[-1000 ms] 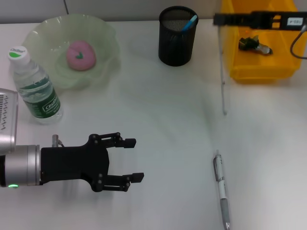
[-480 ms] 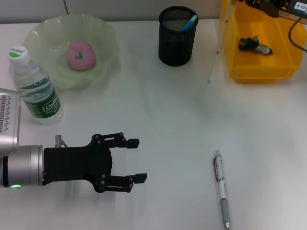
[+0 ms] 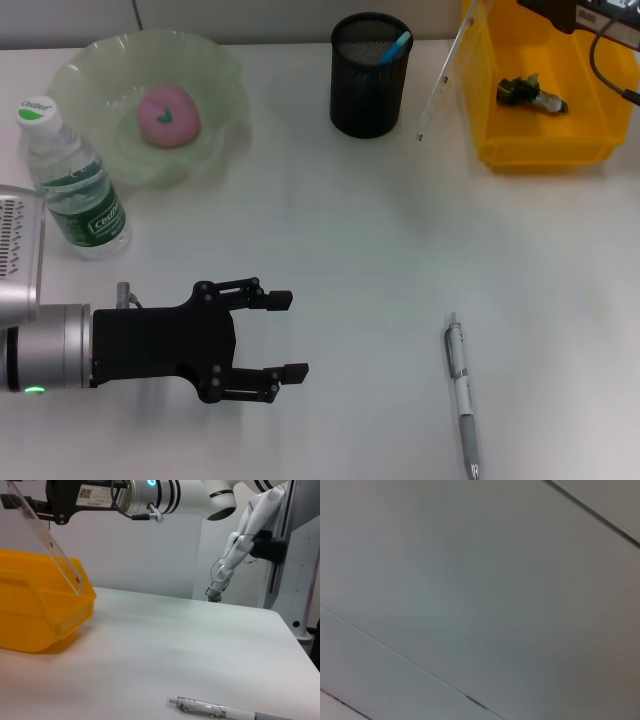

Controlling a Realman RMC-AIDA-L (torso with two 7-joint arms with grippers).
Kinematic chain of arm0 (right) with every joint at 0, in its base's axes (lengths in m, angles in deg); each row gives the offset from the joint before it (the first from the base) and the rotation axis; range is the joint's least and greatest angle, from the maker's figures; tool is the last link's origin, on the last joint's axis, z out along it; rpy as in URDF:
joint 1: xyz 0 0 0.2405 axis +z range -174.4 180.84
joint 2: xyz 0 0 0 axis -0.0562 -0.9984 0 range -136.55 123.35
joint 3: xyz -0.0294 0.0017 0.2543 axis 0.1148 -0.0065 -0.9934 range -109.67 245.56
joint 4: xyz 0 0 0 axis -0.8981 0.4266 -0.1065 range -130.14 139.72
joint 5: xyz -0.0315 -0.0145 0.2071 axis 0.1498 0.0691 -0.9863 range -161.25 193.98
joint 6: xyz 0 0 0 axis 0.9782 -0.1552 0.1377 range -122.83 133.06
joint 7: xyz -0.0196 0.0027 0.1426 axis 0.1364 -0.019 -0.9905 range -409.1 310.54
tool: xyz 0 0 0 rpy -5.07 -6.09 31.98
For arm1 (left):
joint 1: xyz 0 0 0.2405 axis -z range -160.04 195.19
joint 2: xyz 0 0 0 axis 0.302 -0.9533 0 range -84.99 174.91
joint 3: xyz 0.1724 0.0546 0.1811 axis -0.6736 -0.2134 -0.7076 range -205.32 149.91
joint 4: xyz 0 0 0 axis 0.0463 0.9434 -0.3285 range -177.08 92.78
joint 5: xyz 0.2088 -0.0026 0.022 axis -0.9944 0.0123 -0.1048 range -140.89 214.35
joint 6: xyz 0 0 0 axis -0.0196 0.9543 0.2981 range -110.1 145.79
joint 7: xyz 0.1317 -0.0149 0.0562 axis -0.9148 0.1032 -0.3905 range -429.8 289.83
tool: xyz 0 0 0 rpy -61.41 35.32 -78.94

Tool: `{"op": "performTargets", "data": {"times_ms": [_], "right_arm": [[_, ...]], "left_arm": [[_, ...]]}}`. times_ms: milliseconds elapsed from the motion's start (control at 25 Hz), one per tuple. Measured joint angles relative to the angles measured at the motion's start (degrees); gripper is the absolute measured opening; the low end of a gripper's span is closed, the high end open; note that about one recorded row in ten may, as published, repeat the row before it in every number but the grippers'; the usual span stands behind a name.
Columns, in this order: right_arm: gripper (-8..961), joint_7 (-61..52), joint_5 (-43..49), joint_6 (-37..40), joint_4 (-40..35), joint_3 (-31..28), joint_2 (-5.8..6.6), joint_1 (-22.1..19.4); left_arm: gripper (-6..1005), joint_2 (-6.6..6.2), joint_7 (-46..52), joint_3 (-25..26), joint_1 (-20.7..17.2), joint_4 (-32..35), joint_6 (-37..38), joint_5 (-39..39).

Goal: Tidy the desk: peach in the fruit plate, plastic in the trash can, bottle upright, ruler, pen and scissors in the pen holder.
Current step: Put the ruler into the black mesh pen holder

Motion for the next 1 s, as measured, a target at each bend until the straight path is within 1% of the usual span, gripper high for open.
{"op": "performTargets", "data": {"times_ms": [240,640,800,1000], "right_arm": [[380,-1.18,-0.77,-2.54,0.12,0.02,-0.85,0.44],[381,-1.17,-0.81,-4.54,0.38,0.24,-1.14,1.49],[380,2.27,-0.71,-5.46,-0.35,0.68,-1.72,2.40],[380,5.12,-0.83,-6.61,-0.57,0.36,-1.87,3.23]], "left_arm": [[812,0.38,-0.16,0.28,0.00,0.03,-0.34,0.01],[812,1.35,-0.27,0.70,0.00,0.78,-0.61,0.03],[812,1.46,-0.33,0.72,0.05,0.79,-0.64,0.03],[812,1.60,-0.34,0.70,0.56,0.70,-0.69,0.03]]}}
